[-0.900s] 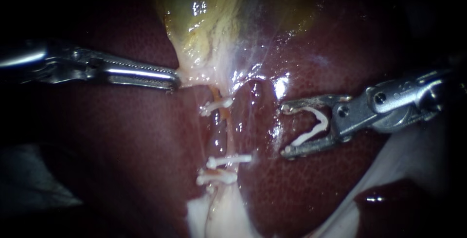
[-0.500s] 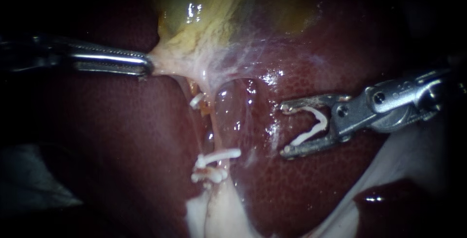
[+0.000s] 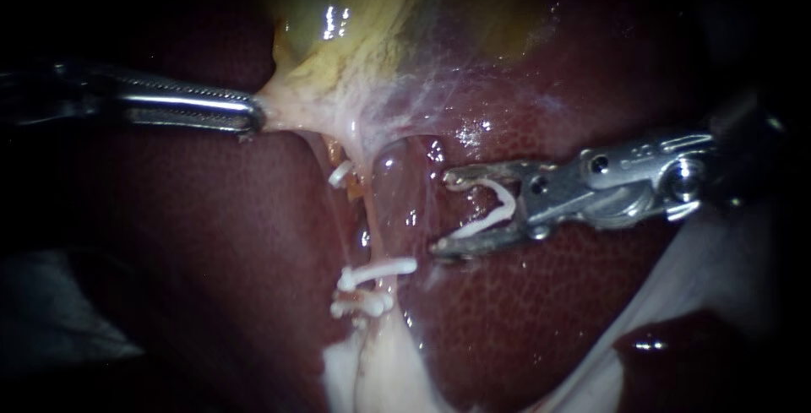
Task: Clipping second clip right tube
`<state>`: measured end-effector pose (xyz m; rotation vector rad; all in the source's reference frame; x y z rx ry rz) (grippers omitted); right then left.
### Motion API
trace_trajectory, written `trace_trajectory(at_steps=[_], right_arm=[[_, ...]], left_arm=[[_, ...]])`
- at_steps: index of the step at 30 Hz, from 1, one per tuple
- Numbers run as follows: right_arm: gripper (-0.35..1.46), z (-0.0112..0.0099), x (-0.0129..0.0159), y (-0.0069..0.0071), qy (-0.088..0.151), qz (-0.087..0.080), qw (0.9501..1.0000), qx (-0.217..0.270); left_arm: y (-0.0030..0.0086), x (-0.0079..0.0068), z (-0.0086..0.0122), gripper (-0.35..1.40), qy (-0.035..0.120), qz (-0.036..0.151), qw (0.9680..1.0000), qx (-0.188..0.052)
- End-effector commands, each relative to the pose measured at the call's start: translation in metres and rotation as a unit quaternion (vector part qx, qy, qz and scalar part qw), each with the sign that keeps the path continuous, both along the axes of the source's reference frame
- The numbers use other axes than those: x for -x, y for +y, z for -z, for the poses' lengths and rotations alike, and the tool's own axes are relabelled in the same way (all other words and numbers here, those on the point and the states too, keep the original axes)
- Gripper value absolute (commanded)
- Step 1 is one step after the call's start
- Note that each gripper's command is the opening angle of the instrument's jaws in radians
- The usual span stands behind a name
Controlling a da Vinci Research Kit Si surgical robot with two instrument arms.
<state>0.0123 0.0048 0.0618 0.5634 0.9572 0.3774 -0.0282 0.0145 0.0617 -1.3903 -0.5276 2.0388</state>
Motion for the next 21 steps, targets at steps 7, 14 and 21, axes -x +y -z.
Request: trace_trajectory(at_steps=[7,14,21], right_arm=[[0.50,-0.0019,-0.0016,0.0003,0.022,-0.018,0.9960,-0.084],[0.50,-0.0044,-0.0041,-0.0009,0.025,-0.029,0.9913,-0.126],[0.50,-0.0066,-0.0059,-0.0028,0.036,-0.037,0.9874,-0.150]], left_arm=[[0.0000,0.0001,-0.0001,-0.35,0.000,0.000,1.0000,0.000],[0.0000,0.0002,-0.0001,-0.35,0.000,0.000,1.0000,0.000],[0.0000,0.0002,-0.0001,-0.35,0.000,0.001,1.0000,0.000]])
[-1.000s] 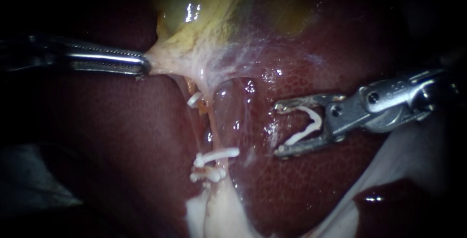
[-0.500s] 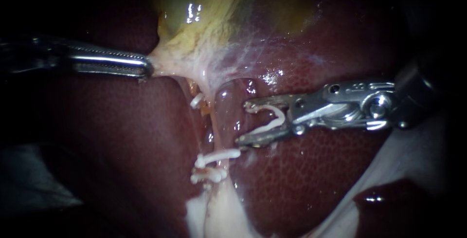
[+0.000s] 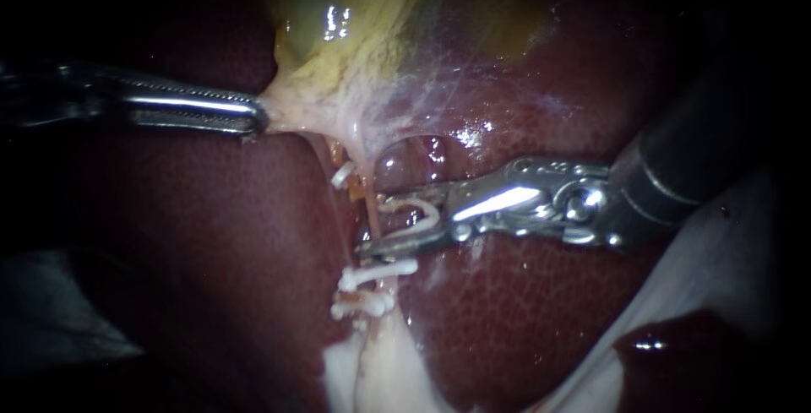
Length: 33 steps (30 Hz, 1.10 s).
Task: Clipping second clip right tube
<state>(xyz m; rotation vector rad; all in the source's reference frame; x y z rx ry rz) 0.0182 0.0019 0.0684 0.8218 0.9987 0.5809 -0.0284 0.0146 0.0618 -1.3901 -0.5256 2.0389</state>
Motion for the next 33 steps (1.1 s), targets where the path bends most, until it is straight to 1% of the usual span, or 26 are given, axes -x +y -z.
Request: trace_trajectory(at_steps=[1,2,3,6,8,13,15,20,26,30,33], right_arm=[[0.50,-0.0001,-0.0002,-0.0002,0.008,0.001,0.9999,-0.006],[0.50,-0.0003,-0.0003,-0.0003,0.015,0.006,0.9998,-0.013],[0.50,-0.0005,-0.0005,-0.0005,0.026,0.016,0.9992,-0.026],[0.49,-0.0010,-0.0009,-0.0010,0.050,0.031,0.9972,-0.045],[0.49,-0.0012,-0.0012,-0.0014,0.063,0.035,0.9958,-0.057],[0.49,-0.0011,-0.0023,-0.0018,0.100,0.029,0.9910,-0.085],[0.49,-0.0009,-0.0027,-0.0019,0.110,0.030,0.9898,-0.086],[0.45,-0.0003,-0.0030,-0.0020,0.115,0.027,0.9892,-0.086],[0.42,0.0012,-0.0025,-0.0015,0.120,0.025,0.9883,-0.091],[0.37,0.0021,-0.0023,-0.0013,0.121,0.026,0.9880,-0.093],[0.29,0.0026,-0.0022,-0.0012,0.121,0.026,0.9878,-0.094]], left_arm=[[0.0000,0.0000,0.0000,-0.35,0.000,0.000,1.0000,0.000],[0.0000,0.0001,0.0000,-0.35,0.000,0.000,1.0000,0.000],[0.0000,0.0001,0.0001,-0.35,0.000,0.000,1.0000,0.000],[0.0000,0.0001,0.0001,-0.35,0.000,0.001,1.0000,0.000],[0.0000,0.0002,0.0001,-0.35,0.000,0.001,1.0000,0.000],[0.0000,0.0002,0.0001,-0.35,0.000,0.001,1.0000,0.000],[0.0000,0.0002,0.0001,-0.35,0.000,0.001,1.0000,0.000],[0.0000,0.0003,0.0001,-0.35,0.001,0.001,1.0000,0.000],[-0.0001,0.0003,0.0001,-0.35,0.001,0.001,1.0000,0.000],[-0.0001,0.0003,0.0001,-0.35,0.001,0.001,1.0000,0.000],[-0.0001,0.0003,0.0002,-0.35,0.001,0.001,1.0000,0.000]])
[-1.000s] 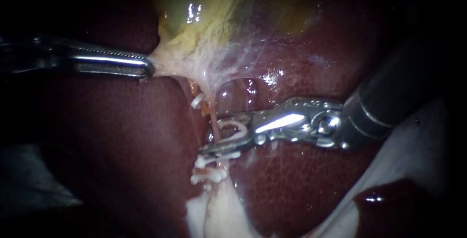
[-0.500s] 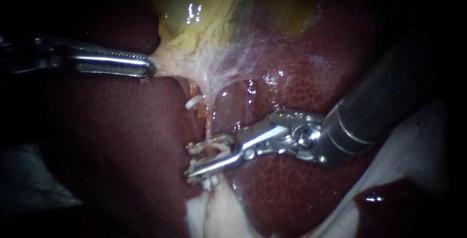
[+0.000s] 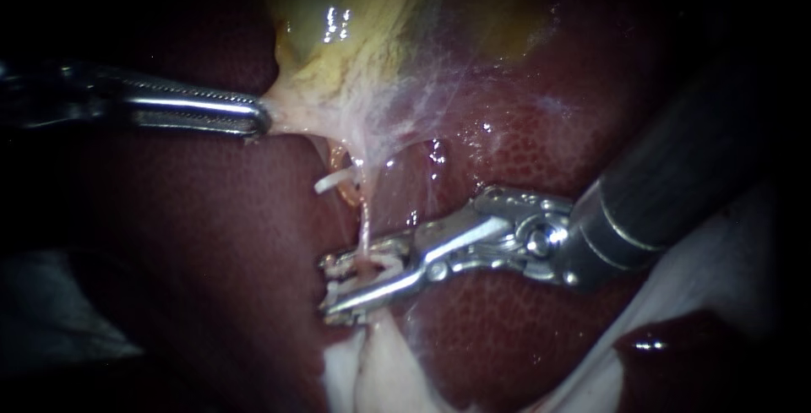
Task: Clipping second clip right tube
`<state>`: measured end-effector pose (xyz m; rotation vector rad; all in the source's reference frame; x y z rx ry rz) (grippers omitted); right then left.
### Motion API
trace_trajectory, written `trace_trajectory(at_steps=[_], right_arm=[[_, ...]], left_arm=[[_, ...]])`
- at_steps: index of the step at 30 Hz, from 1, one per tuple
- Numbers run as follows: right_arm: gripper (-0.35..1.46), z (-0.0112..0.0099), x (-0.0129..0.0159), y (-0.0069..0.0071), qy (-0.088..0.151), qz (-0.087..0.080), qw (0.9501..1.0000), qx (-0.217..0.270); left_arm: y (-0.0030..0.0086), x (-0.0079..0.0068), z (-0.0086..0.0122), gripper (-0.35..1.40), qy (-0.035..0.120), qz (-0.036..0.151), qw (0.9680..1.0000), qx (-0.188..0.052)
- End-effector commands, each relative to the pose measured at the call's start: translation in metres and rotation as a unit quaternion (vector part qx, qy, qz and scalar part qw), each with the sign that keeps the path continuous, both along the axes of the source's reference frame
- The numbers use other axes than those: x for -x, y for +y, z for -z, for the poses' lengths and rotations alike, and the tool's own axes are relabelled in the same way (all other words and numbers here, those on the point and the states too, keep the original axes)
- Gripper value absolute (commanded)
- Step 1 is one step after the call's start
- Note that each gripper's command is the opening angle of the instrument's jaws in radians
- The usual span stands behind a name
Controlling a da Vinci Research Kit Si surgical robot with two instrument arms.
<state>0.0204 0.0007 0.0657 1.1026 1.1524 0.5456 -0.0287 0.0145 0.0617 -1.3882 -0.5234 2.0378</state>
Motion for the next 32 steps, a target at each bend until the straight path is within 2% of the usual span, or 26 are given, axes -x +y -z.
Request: trace_trajectory(at_steps=[1,13,18,32], right_arm=[[0.27,0.0001,0.0001,0.0001,0.000,0.000,1.0000,0.000],[-0.34,0.0003,0.0009,0.0000,-0.009,0.002,0.9996,-0.025],[-0.35,0.0003,0.0013,-0.0001,-0.017,0.003,0.9989,-0.044],[-0.35,0.0000,0.0014,-0.0003,-0.015,0.002,0.9989,-0.044]], left_arm=[[0.0000,0.0000,0.0000,-0.35,0.000,0.000,1.0000,0.000],[0.0000,0.0000,0.0001,-0.35,0.000,0.000,1.0000,0.000],[0.0000,0.0001,0.0001,-0.35,0.000,0.000,1.0000,0.000],[0.0000,0.0003,0.0001,-0.35,0.001,0.001,1.0000,0.000]])
